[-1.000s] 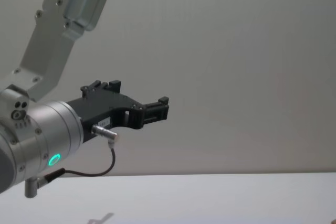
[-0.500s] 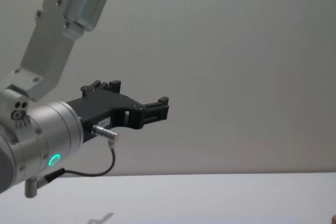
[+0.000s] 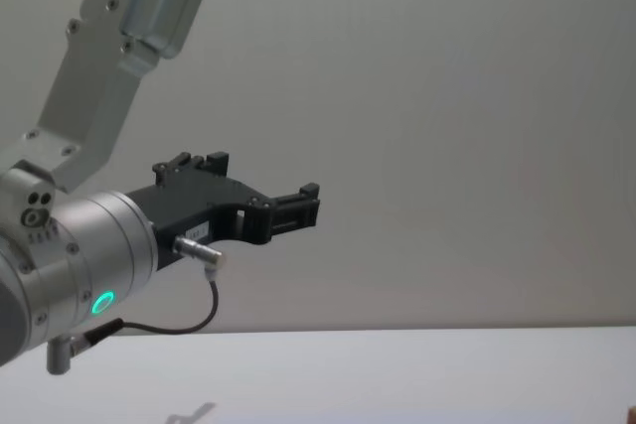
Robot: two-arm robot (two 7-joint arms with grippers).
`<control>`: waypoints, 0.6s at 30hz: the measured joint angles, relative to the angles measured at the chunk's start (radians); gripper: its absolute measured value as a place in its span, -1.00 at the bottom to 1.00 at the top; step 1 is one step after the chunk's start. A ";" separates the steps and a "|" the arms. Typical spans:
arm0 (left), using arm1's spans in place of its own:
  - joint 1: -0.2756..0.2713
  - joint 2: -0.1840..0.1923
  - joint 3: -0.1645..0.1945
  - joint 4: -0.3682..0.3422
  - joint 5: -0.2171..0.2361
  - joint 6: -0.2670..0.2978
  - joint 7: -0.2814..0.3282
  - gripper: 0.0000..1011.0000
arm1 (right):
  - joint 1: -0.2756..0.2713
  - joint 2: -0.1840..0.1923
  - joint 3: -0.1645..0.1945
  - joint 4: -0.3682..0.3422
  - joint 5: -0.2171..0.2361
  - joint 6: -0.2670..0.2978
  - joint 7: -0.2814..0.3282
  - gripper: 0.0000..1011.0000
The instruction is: Use the one hand to pick up the stamp and affix it onto the A4 paper.
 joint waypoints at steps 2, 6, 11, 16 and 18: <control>0.000 0.000 0.000 0.000 0.000 0.000 0.000 0.98 | 0.001 0.000 -0.001 0.003 -0.002 0.000 0.002 -0.20; 0.000 0.000 0.000 0.000 0.000 0.000 0.000 0.98 | 0.004 -0.001 -0.001 0.008 -0.007 0.000 0.005 0.04; 0.000 0.000 0.000 0.000 0.000 0.000 0.000 0.98 | 0.008 -0.001 0.000 0.011 -0.009 -0.001 0.007 0.35; 0.000 0.000 0.000 0.000 0.000 0.000 0.000 0.98 | 0.011 -0.003 0.002 0.010 -0.005 -0.004 0.006 0.70; 0.000 0.000 0.000 0.000 0.000 0.000 0.000 0.98 | 0.013 -0.004 0.003 0.007 -0.001 -0.007 0.005 0.77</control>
